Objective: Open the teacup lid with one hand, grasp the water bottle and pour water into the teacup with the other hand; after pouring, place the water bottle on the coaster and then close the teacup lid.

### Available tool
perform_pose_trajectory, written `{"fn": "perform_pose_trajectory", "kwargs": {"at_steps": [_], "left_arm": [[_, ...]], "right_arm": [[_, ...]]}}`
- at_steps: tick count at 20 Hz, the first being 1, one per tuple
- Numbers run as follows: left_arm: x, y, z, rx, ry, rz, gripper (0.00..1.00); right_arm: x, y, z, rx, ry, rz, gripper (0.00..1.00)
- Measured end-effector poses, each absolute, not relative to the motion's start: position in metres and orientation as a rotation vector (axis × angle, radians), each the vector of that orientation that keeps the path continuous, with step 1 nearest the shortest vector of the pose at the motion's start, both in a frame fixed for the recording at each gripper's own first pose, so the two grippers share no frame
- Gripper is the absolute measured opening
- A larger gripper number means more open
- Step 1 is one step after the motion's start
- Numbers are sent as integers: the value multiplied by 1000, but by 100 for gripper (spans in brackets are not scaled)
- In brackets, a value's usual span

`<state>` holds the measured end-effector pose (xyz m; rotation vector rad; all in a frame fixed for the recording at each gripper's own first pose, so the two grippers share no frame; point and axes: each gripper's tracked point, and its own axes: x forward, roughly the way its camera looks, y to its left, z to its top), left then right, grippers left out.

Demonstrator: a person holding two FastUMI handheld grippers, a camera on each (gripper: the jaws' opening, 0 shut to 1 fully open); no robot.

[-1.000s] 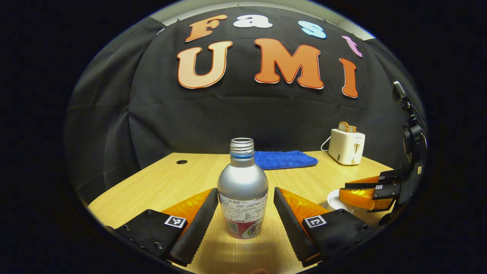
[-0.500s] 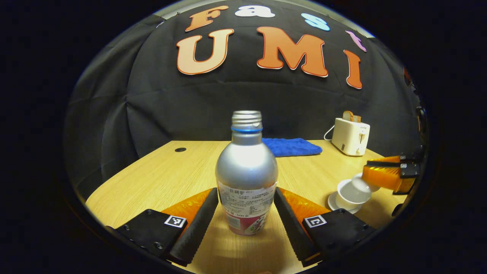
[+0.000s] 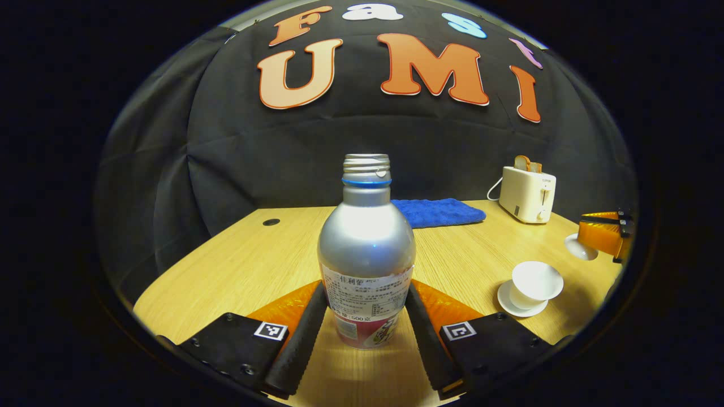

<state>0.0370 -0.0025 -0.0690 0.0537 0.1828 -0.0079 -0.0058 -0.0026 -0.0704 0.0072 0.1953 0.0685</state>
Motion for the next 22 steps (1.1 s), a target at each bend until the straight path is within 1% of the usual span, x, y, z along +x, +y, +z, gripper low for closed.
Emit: {"fn": "perform_pose_trajectory", "kwargs": {"at_steps": [1,2,6,8,9,11,12,13,15,16,17,19,20,21,22], "left_arm": [[36,-2,-65,78,175,0,84],[35,-1,-61,106,169,6,81],[44,-5,-41,245,146,30,81],[47,-8,-38,325,133,39,88],[47,-10,-35,369,130,48,81],[47,-12,-36,445,130,58,84],[47,-17,-37,479,128,51,82],[46,-20,-38,521,126,51,82],[48,-24,-36,604,120,56,84],[50,-26,-34,649,114,62,82],[53,-28,-31,693,105,63,84],[54,-34,-29,752,100,61,84],[53,-35,-32,775,101,62,88],[54,-39,-32,801,96,60,84],[54,-41,-30,844,83,68,85]], "right_arm": [[-6,-9,-68,10,189,58,23],[-5,-14,-66,12,185,51,23],[-10,-30,-59,13,165,22,23],[-12,-37,-58,20,158,11,23],[-13,-41,-59,24,157,5,23],[-15,-49,-59,28,154,-10,23],[-17,-54,-60,33,153,-21,23],[-19,-57,-60,39,152,-26,23],[-22,-63,-60,46,149,-34,23],[-23,-69,-58,47,143,-46,23],[-24,-72,-58,48,140,-51,23],[-26,-78,-58,64,137,-62,23],[-29,-80,-58,81,136,-58,23],[-30,-81,-54,107,119,-58,23],[-31,-83,-54,116,115,-52,23]]}}
